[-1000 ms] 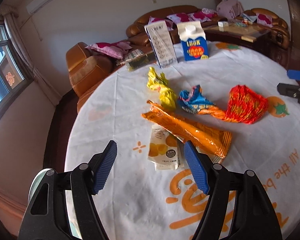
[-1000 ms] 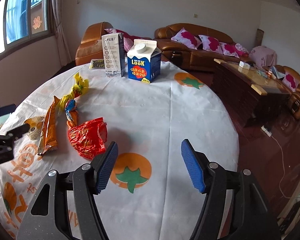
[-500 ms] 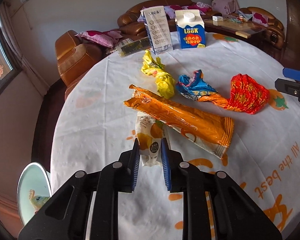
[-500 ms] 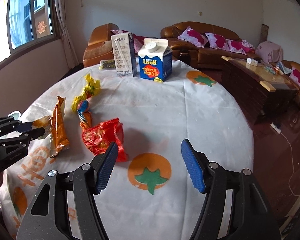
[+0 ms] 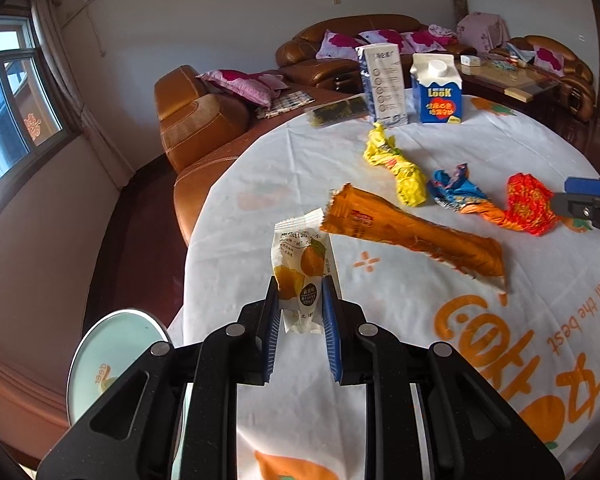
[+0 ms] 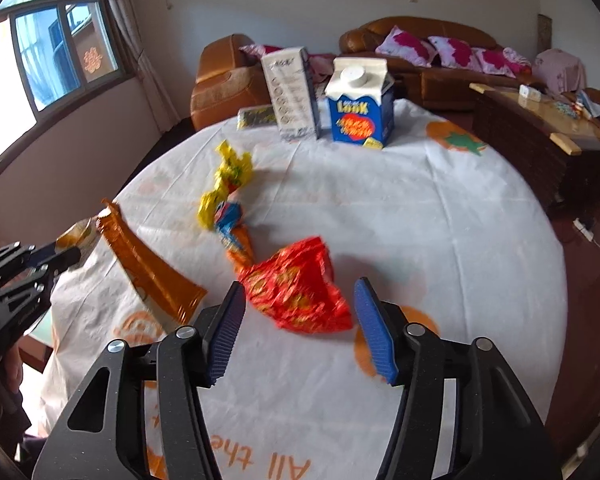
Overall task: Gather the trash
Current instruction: 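Lift the white snack packet with the left tool while the right tool nears the red foil wrapper, then close the right tool on the red foil wrapper, then carry the white packet and red foil wrapper over the bin with both tools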
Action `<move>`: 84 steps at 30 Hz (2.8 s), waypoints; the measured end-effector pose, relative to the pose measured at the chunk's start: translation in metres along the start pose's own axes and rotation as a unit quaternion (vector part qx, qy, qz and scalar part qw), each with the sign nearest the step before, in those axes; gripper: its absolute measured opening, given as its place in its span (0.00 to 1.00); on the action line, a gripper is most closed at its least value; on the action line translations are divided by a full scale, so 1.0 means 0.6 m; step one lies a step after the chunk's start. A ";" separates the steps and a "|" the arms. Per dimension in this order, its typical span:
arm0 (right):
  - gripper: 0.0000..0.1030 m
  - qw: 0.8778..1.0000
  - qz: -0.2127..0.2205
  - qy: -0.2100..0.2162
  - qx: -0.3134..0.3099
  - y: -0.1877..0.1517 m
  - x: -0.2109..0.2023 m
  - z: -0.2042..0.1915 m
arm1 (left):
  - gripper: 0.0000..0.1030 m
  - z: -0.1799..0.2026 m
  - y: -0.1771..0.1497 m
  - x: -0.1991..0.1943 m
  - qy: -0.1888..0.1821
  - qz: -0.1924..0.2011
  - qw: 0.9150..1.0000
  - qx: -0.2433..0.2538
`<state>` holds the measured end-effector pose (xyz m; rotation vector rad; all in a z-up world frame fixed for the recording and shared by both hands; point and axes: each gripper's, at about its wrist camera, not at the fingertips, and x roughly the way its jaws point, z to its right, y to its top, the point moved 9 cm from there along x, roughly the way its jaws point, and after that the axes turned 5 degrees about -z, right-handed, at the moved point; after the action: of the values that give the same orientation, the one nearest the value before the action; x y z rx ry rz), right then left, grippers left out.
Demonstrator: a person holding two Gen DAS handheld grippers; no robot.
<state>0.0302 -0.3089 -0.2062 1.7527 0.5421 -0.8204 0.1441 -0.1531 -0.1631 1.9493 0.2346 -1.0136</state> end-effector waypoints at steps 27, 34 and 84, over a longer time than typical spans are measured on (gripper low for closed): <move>0.67 0.996 -0.041 -0.059 0.055 0.088 0.094 0.053 | 0.20 -0.069 -0.042 -0.003 0.015 -0.013 0.999 -0.028; 0.20 0.997 -0.047 -0.048 0.049 0.074 0.109 0.048 | 0.20 -0.097 -0.048 -0.014 0.019 -0.010 0.999 -0.043; 0.10 0.985 0.073 0.088 -0.128 0.180 0.053 -0.347 | 0.20 -0.315 -0.182 -0.125 0.137 -0.020 0.983 -0.121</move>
<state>0.1818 -0.1476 -0.1227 1.6133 0.6007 -0.4742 0.1451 0.0748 -0.1279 1.8608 0.5283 -0.7018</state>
